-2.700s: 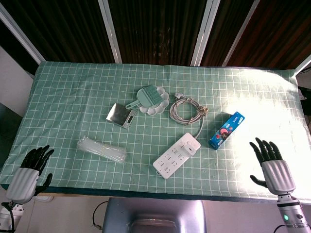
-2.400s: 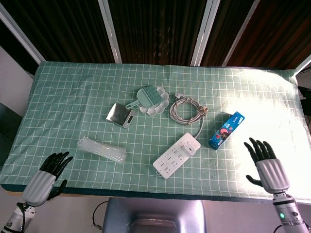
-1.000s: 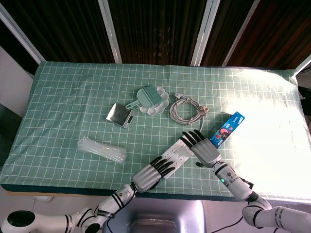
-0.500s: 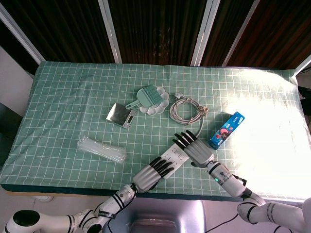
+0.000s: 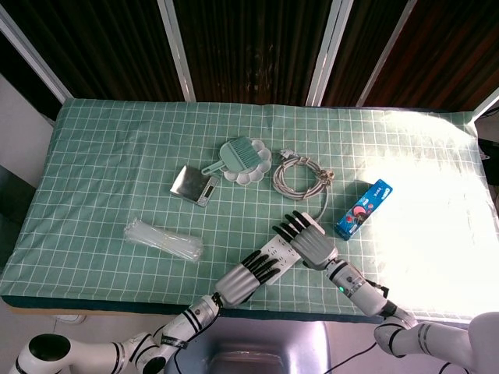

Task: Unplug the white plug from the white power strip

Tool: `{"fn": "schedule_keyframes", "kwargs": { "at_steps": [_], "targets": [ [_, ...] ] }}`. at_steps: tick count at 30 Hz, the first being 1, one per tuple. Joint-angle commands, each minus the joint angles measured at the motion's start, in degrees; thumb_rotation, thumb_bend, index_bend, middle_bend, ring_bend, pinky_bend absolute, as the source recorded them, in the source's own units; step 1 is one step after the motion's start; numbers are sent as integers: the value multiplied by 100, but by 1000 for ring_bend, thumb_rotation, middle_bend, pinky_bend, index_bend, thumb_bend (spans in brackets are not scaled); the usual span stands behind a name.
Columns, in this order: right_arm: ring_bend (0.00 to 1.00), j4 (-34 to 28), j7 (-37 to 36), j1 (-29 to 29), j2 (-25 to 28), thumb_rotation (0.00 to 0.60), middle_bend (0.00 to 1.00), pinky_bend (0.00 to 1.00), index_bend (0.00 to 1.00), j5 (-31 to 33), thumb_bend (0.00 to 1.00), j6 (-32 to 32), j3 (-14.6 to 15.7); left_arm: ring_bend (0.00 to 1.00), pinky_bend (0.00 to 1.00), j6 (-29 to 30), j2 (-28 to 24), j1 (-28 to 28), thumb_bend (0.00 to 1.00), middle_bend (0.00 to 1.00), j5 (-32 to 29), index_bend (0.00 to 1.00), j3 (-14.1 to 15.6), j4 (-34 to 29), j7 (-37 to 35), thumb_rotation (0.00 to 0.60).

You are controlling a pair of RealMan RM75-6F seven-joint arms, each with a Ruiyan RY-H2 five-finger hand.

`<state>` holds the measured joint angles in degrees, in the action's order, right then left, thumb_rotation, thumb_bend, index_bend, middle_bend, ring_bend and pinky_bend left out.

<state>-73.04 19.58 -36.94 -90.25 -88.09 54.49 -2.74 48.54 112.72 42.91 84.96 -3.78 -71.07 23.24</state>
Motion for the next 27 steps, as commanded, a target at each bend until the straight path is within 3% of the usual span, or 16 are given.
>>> {"fn": "schedule_keyframes", "kwargs": {
  "at_steps": [1,27],
  "targets": [
    [67,17,-39,-13,-6,600,246,90,222,-23,194,43,8,0,58,4,25,10,825,0,-14,0,44,16,-13,600],
    [105,7,165,-115,277,600,258,122,294,-30,303,30,144,0,57,123,-64,-48,827,0,-125,0,278,-34,157,600]
  ]
}}
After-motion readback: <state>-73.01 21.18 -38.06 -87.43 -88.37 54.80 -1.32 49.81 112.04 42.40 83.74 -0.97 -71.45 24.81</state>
